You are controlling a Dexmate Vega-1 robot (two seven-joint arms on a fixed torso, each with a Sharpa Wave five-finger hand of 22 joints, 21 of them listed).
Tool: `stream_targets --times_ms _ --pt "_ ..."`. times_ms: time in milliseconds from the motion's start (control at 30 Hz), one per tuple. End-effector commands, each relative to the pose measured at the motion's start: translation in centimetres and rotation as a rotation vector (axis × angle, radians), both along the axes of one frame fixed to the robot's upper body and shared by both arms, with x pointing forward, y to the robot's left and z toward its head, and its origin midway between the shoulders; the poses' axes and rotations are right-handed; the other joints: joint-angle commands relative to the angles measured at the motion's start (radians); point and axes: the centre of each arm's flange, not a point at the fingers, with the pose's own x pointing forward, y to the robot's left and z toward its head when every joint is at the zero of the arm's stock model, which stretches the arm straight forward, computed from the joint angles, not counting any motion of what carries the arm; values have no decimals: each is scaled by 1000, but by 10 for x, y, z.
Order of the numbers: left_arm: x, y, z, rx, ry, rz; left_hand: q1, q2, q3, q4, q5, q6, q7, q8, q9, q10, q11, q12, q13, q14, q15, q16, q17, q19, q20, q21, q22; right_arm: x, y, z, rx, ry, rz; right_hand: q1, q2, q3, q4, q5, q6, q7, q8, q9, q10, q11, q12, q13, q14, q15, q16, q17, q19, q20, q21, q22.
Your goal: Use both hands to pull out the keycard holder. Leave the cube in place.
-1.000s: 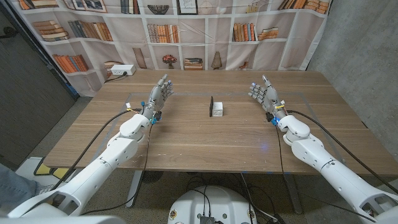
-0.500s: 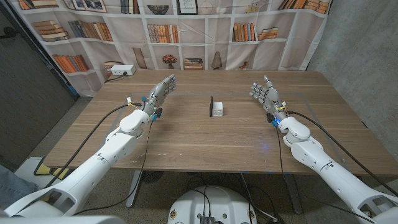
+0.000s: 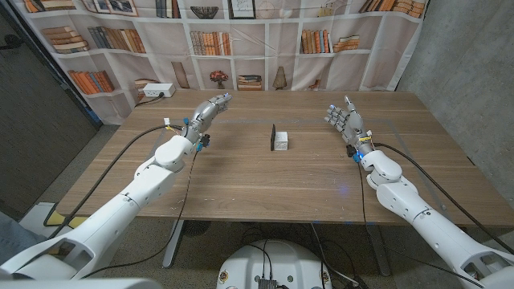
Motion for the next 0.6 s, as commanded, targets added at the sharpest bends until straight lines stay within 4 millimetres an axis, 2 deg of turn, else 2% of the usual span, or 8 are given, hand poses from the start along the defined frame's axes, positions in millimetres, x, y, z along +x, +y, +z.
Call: stream_targets --times_ms 33,600 --pt "-2 1 9 76 -81 8 29 -15 0 -14 3 17 -7 1 3 15 -9 -2 2 19 -4 -6 0 7 -11 -5 3 -4 2 -4 10 -1 -13 12 3 1 -3 5 6 1 7 3 9 -1 1 3 11 0 -1 1 9 2 1 3" --pt "-8 -5 16 197 -170 22 68 -22 1 -20 6 66 -27 9 4 57 -30 -3 3 52 -24 -7 1 30 -22 -15 4 -5 2 1 0 -1 -21 16 6 1 -4 5 9 1 7 3 12 0 0 3 13 0 -2 1 12 2 0 3"
